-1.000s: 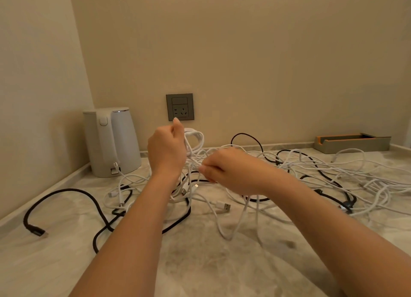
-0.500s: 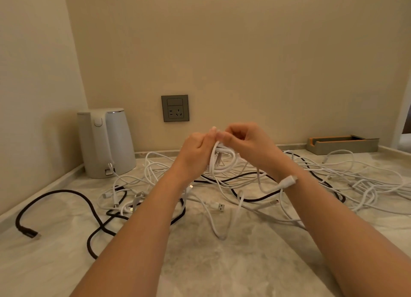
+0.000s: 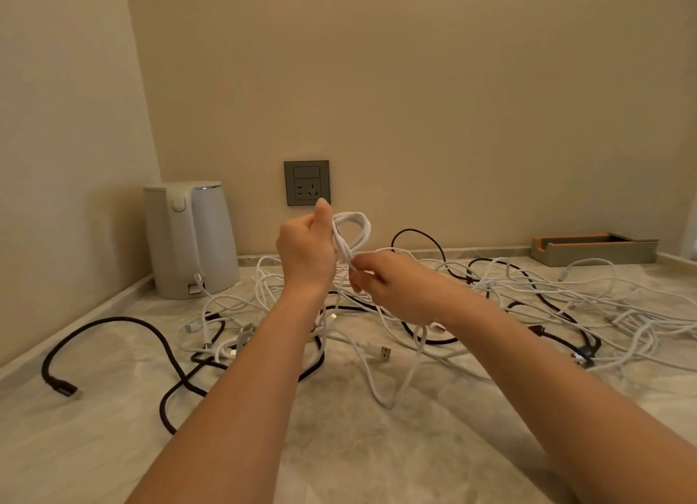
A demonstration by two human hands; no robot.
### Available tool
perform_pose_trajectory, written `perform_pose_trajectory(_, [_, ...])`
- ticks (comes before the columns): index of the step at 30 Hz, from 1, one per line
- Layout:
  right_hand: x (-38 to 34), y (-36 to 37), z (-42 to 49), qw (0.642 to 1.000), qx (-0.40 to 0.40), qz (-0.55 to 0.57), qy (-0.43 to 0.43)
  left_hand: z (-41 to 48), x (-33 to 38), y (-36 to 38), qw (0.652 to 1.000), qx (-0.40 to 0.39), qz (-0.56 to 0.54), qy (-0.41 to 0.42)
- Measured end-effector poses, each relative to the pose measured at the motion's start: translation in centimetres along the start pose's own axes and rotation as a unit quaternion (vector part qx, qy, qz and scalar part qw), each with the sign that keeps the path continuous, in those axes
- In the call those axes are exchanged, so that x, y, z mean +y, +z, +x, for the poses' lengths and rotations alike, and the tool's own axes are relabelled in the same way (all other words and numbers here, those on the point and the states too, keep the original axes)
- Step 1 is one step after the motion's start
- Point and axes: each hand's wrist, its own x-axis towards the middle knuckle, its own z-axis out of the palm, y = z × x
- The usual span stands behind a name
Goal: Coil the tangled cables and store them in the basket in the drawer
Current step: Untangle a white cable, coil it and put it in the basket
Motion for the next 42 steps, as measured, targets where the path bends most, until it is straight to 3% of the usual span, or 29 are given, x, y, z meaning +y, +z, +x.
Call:
perform_pose_trajectory(6, [-0.9, -1.3, -1.2, 0.990, -0.087, -0.093, -0.053, 0.3, -0.3, -1.3, 0.971, 0.024, 0.213, 0.102])
perform_pose_trajectory(11, [-0.2, -2.3, -1.3, 0.986, 0.014, -0.151, -0.070, 0.2, -0.5, -0.8, 0.915, -0.061, 0.373, 0.140])
perform_pose_trajectory(14, [0.3, -2.6, -1.3, 0.977, 0.093, -0.179, -0.067, 0.4, 0.0, -0.9, 0.899, -0.124, 0.394, 0.146])
perform_pose_trajectory(18, [1.7, -2.7, -1.0, 0.982, 0.132, -0.118, -0.071, 0.2, 0.6, -0.9, 0.899, -0.282, 0.305, 0.142])
perform_pose_trajectory(21, [2.3, -2.5, -0.7, 0.986, 0.105, 0.091, -0.095, 0.2, 0.7, -1.0, 0.921, -0.344, 0.168, 0.076])
perform_pose_trajectory(25, [2.5, -2.3, -0.5, 0.974, 0.102, 0.170, -0.109, -0.1, 1.1, -1.2, 0.911, -0.402, 0.097, 0.002])
perform_pose_trajectory(29, [2.8, -1.7, 0.1, 0.966, 0.154, 0.145, -0.147, -0.5, 1.4, -1.4, 0.905, -0.416, 0.037, -0.078])
perform_pose_trajectory(33, [3.1, -1.5, 0.5, 0.948, 0.272, -0.004, -0.163, -0.6, 1.6, -1.4, 0.897, -0.416, -0.050, -0.139])
perform_pose_trajectory(36, [3.3, -1.7, 0.2, 0.925, 0.337, -0.070, -0.164, -0.7, 1.5, -1.3, 0.863, -0.411, -0.212, -0.203])
perform_pose_trajectory(39, [2.7, -1.1, 0.1, 0.931, 0.329, -0.033, -0.156, -0.6, 1.5, -0.9, 0.812, -0.385, -0.357, -0.253])
perform_pose_trajectory(42, [1.3, -0.2, 0.3, 0.961, 0.248, 0.043, -0.111, -0.6, 1.4, -0.4, 0.795, -0.323, -0.412, -0.308])
